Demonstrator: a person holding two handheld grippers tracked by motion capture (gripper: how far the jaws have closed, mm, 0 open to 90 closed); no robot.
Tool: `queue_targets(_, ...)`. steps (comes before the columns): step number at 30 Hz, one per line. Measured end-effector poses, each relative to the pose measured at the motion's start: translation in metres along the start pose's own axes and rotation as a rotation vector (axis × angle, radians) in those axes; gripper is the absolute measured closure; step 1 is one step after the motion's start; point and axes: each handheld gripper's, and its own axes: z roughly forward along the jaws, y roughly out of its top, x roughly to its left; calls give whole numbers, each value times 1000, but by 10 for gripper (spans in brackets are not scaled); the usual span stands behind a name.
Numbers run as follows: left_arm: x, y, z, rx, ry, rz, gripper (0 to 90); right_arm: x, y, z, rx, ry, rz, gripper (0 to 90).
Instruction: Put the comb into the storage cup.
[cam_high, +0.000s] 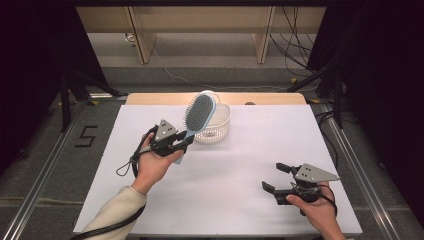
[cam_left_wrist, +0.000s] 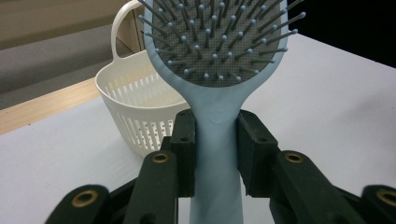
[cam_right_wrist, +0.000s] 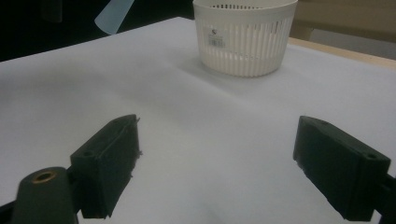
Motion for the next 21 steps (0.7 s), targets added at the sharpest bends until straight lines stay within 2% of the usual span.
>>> queue_targets(11, 0, 2, 2, -8, -6, -9, 699, 0, 0, 0, -1, -3, 4, 154)
queue_targets(21, 0, 3, 3, -14, -2, 8, 699, 0, 0, 0, -1, -7, 2, 154)
